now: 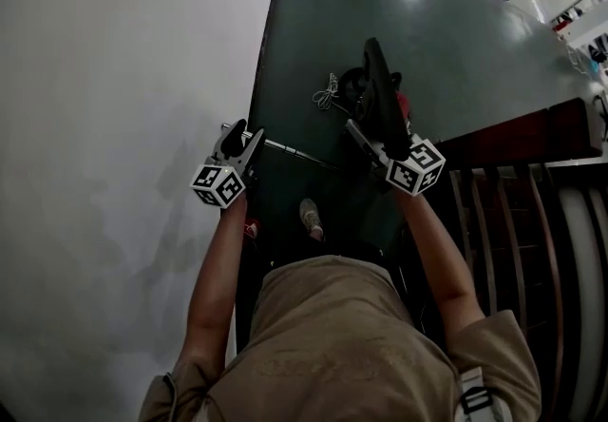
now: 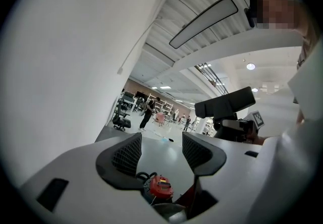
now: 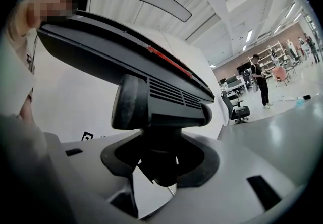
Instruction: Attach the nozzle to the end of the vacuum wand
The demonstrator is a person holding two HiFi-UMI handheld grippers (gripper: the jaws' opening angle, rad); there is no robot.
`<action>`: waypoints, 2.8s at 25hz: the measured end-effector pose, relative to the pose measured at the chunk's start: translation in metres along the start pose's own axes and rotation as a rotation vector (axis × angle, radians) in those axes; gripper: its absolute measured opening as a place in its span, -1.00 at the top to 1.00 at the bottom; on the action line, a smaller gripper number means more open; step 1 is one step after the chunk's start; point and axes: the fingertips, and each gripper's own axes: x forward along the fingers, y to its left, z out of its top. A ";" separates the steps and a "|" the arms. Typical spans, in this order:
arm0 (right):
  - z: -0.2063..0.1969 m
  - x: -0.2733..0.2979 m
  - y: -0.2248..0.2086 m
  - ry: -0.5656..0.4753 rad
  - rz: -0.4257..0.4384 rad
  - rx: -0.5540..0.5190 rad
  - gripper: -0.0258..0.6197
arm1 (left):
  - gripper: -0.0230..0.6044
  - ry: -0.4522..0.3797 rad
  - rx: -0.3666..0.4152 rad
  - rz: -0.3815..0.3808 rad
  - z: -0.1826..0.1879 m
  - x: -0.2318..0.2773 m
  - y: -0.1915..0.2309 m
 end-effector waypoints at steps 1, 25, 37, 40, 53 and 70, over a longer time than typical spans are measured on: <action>-0.002 -0.002 0.000 0.004 0.005 -0.007 0.35 | 0.09 -0.002 0.011 -0.006 0.001 0.001 -0.010; -0.136 0.239 -0.076 0.228 0.090 0.061 0.35 | 0.09 0.132 -0.291 0.347 -0.155 0.051 0.210; -0.258 0.381 -0.151 0.280 0.101 0.179 0.35 | 0.09 0.210 -0.579 0.720 -0.360 0.039 0.420; -0.279 0.390 -0.159 0.284 0.116 0.227 0.35 | 0.09 0.212 -0.623 0.730 -0.387 0.040 0.445; -0.380 0.406 -0.179 0.348 0.086 0.327 0.35 | 0.08 0.323 -0.680 0.834 -0.486 0.068 0.526; -0.413 0.397 -0.193 0.386 0.066 0.338 0.35 | 0.40 0.381 -0.726 0.790 -0.532 0.096 0.552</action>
